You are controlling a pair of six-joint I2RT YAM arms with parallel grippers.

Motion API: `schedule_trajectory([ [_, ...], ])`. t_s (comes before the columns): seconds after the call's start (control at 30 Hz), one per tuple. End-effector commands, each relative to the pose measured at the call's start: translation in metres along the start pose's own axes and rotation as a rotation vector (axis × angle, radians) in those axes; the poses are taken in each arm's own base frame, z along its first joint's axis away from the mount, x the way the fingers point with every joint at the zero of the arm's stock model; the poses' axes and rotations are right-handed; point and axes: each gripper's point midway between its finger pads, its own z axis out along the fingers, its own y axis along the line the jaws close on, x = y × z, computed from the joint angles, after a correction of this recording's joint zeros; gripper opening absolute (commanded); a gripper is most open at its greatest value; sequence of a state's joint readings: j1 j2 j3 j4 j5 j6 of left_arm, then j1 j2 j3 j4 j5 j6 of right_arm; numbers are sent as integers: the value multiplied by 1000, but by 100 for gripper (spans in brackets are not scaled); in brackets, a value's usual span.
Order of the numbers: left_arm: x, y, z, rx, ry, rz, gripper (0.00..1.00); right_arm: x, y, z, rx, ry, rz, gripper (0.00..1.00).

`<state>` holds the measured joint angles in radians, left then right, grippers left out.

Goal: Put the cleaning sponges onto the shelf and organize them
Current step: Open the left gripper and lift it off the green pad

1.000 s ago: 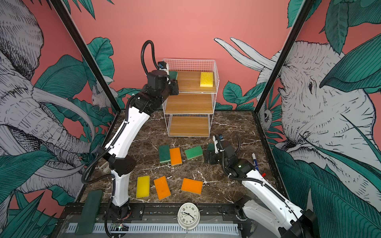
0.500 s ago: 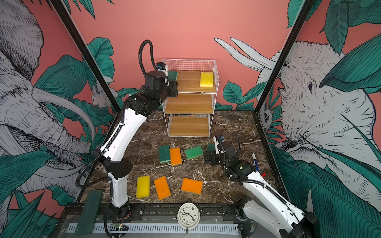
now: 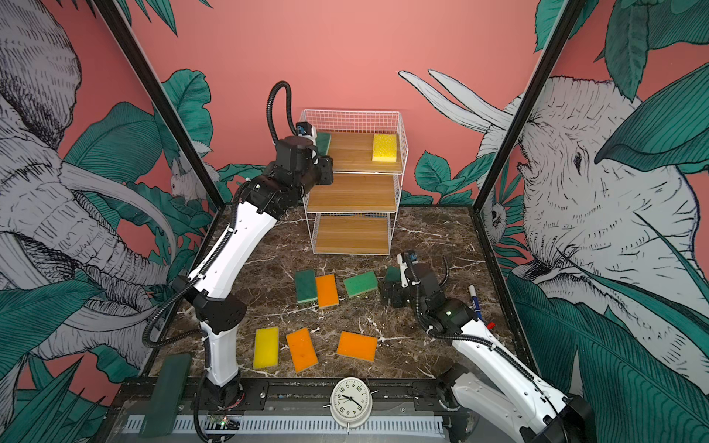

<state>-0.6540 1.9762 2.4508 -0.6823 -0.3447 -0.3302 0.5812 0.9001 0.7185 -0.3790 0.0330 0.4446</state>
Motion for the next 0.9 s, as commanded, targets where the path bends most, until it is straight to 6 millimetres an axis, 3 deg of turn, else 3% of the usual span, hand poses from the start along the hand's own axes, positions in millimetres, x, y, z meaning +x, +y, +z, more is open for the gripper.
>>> schedule_trajectory([
  [0.0, -20, -2, -14, 18, -54, -33, 49, -2, -2, -2, 5, -22, -1, 96],
  [0.87, -16, -9, 9, 36, -57, -69, 48, -1, -6, -7, 25, -26, -13, 96],
])
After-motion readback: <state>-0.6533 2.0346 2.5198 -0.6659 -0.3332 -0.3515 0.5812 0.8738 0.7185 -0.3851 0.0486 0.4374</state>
